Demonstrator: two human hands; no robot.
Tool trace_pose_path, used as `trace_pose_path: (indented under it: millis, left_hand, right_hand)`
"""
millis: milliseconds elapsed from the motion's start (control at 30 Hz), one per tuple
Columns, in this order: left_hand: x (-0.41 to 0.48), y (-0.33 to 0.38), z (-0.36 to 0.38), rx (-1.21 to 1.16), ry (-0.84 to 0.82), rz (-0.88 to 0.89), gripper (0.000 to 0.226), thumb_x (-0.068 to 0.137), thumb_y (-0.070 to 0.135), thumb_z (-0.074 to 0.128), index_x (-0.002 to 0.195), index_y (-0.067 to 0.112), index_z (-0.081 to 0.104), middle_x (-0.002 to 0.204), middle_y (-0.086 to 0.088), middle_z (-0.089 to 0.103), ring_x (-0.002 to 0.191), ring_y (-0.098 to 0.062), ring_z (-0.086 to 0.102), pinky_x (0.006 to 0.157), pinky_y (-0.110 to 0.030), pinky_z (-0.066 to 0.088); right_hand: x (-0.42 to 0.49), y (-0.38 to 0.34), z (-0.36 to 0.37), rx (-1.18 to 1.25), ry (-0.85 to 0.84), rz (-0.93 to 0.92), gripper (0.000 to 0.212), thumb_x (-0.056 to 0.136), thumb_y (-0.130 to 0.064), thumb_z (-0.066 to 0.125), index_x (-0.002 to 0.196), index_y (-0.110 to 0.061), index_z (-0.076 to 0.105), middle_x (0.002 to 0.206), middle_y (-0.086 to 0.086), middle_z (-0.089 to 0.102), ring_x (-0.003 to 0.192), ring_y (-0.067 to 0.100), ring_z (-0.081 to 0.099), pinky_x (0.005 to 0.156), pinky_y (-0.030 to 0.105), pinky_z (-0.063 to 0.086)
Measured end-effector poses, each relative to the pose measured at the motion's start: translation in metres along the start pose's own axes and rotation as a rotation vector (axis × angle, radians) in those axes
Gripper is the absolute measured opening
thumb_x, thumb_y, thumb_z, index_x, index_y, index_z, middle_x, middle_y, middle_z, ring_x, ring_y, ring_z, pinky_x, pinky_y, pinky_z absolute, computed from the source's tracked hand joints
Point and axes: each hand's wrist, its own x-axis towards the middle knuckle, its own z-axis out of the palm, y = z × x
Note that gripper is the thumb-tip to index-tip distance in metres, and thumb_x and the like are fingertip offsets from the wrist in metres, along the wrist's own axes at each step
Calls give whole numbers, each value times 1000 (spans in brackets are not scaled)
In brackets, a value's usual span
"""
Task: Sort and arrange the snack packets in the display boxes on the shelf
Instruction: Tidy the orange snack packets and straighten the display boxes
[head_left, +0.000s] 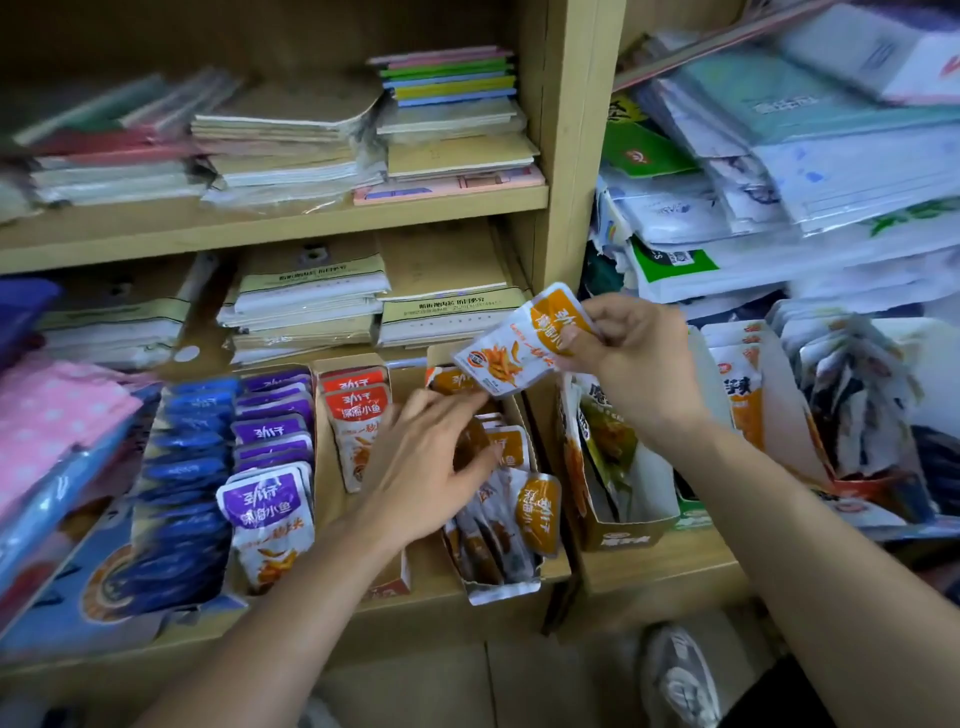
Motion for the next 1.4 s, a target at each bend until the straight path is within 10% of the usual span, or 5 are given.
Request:
trace_pose_path:
  millis: [300,633,800,1167,1400]
  left_hand:
    - [2,6,-2,-16,-170,0,68,82,63,48,144,36,46,131,18,57,119,-9,37,91,-37,25]
    - [4,-4,-18,-397,-166,31,12,75,50,71,86,45,69,95,27,65,108,-2,49,99,-49,30]
    - [-12,-14,-39,-462,-139,93,14,81,17,81,88,30,79,90,20,72,96,-9,66,87,-43,53]
    - [-22,-10,-30,-418,95,-16,10,88,22,75,97,23,79,92,16,71,88,-6,67,79,-35,55]
    - [-21,-3,-27,-543,124,-123,14,84,12,79,95,20,74,97,13,72,91,-3,70,83,-26,59]
  right_hand:
    - [-6,0,-4,-18,85,10,11,92,-4,69,88,-13,73,81,-4,78,81,12,76,74,32,63]
    - [-5,7,-5,-68,0,19,3,91,-7,71,89,-7,72,84,4,78,81,16,76,73,34,63]
    - [-9,9,-4,-114,-86,1,13,90,-5,72,81,-15,72,80,2,77,75,15,76,68,36,64]
    - [-22,4,0,-216,-350,-56,6,90,-12,73,93,-11,78,81,-2,76,59,8,71,52,23,55]
    - [-31,15,4,-291,-653,85,23,91,-18,71,112,-14,74,100,0,76,92,13,73,69,32,63]
